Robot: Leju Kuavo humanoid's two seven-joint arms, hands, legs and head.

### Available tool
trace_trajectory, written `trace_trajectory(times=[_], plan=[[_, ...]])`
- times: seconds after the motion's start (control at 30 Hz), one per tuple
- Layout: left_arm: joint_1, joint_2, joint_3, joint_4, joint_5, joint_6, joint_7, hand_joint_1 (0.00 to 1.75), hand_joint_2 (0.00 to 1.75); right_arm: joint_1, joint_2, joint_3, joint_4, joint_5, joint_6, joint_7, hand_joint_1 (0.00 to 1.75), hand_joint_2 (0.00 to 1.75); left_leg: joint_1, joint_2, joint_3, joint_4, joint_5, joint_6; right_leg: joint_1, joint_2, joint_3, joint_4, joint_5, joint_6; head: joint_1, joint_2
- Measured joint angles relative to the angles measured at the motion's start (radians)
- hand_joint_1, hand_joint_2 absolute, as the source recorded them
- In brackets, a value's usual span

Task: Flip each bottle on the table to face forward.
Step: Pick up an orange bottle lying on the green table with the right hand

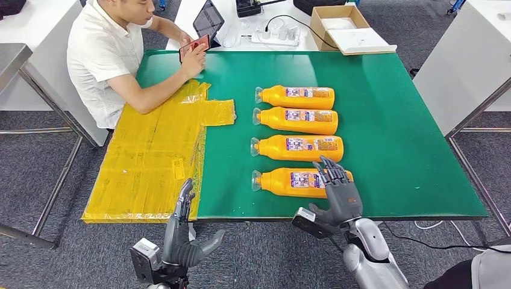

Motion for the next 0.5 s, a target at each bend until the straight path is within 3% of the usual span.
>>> trace_trajectory(times=[0.5], plan=[[-0.001, 0.0, 0.0, 0.0, -0.004, -0.017, 0.0, 0.0, 1.75, -0.058, -0.015, 0.003, 0.077, -0.002, 0.002, 0.013, 0.0, 1.75, 0.0, 0.0, 0.0, 0.0, 0.0, 0.0, 0.0, 0.0, 0.0, 0.0, 0.0, 0.0, 0.0, 0.0]])
